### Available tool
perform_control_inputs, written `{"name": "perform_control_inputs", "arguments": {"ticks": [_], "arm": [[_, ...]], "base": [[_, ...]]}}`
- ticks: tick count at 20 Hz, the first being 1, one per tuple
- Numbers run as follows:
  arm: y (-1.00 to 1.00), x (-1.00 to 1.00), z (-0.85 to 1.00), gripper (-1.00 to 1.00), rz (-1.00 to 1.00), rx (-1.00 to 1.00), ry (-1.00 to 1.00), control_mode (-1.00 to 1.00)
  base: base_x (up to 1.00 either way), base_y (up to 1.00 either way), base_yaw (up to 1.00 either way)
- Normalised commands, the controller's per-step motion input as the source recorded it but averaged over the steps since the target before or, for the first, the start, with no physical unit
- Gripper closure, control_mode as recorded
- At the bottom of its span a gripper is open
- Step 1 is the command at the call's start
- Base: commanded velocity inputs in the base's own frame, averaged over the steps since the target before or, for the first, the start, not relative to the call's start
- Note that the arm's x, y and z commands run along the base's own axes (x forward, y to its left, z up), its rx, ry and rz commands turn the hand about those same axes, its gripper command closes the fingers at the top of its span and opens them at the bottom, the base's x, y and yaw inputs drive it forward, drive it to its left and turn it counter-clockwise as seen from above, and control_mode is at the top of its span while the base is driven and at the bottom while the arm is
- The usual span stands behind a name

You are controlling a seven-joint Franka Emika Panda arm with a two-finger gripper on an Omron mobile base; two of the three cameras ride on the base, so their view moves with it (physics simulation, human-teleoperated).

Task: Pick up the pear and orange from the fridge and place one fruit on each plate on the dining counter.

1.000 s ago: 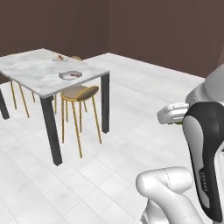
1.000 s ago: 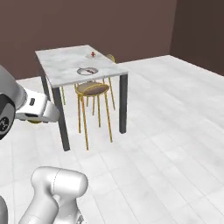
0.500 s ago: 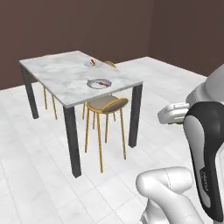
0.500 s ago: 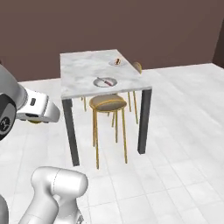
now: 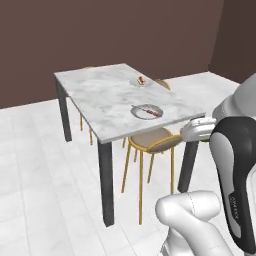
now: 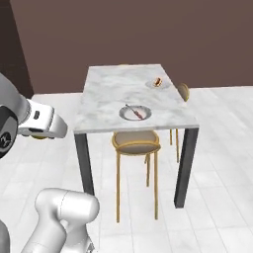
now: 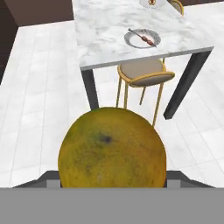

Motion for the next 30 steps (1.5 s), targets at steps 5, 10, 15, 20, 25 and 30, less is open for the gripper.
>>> {"name": "perform_control_inputs", "arguments": {"ticks": [5, 10, 15, 20, 25, 30], "arm": [[0.0, 0.0, 0.0, 1.0, 0.0, 0.0, 0.0, 1.0], [0.0, 0.0, 0.0, 1.0, 0.0, 0.0, 0.0, 1.0], [0.0, 0.0, 0.0, 1.0, 0.0, 0.0, 0.0, 1.0], [0.0, 0.0, 0.0, 1.0, 0.0, 0.0, 0.0, 1.0], [0.0, 0.0, 0.0, 1.0, 0.0, 0.0, 0.0, 1.0], [0.0, 0.0, 0.0, 1.0, 0.0, 0.0, 0.0, 1.0]], "base": [[1.0, -0.36, -0.05], [1.0, -0.02, -0.21], [0.87, 0.17, -0.26], [0.35, 0.1, -0.22], [0.0, 0.0, -0.01], [0.0, 0.0, 0.0]]}}
